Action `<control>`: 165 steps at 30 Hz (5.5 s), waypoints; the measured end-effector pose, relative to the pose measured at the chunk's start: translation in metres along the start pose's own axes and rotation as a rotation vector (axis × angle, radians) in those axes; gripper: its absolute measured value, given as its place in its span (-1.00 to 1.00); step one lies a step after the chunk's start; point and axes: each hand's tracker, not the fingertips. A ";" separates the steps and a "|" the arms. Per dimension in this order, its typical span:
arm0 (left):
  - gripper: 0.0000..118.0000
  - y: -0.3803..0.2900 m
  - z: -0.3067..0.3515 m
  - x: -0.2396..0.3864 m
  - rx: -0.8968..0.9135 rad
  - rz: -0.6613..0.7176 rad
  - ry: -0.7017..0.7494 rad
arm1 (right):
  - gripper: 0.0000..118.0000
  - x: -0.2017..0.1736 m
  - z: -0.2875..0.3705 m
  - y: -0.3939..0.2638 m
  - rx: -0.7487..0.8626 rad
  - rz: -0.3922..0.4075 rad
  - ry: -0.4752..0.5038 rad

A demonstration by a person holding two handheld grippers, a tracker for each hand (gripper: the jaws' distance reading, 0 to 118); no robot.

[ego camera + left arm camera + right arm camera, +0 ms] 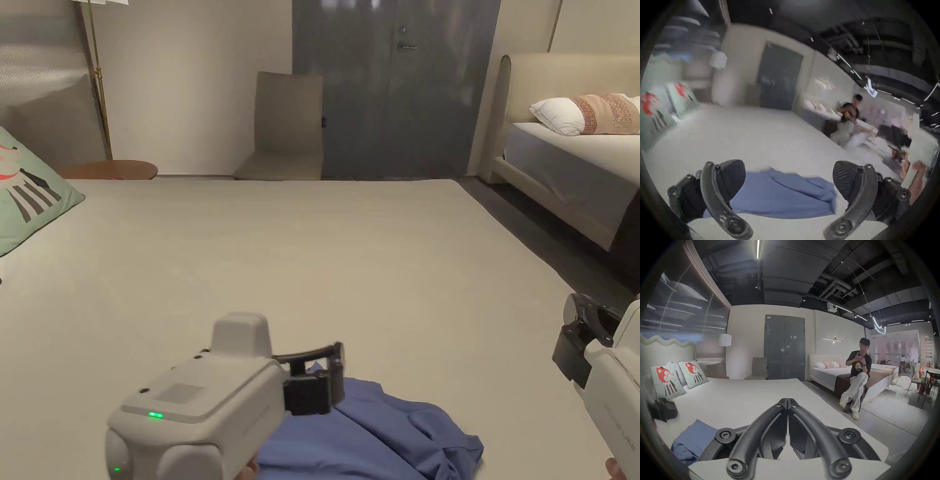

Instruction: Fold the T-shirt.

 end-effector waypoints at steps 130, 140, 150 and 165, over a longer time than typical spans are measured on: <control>-0.95 0.035 -0.019 -0.147 -0.173 0.204 0.350 | -0.81 -0.012 -0.094 -0.017 -0.415 -0.185 0.074; -0.95 -0.068 0.049 -0.150 -0.423 0.276 0.441 | -0.82 0.002 -0.019 -0.090 -0.684 -0.216 0.015; -0.95 -0.134 0.053 -0.165 -0.616 0.313 0.494 | -0.85 0.030 -0.004 -0.153 -0.859 -0.230 -0.109; 0.85 -0.060 0.088 -0.131 -0.248 0.202 0.435 | 0.82 0.016 0.014 -0.080 -0.456 -0.014 -0.079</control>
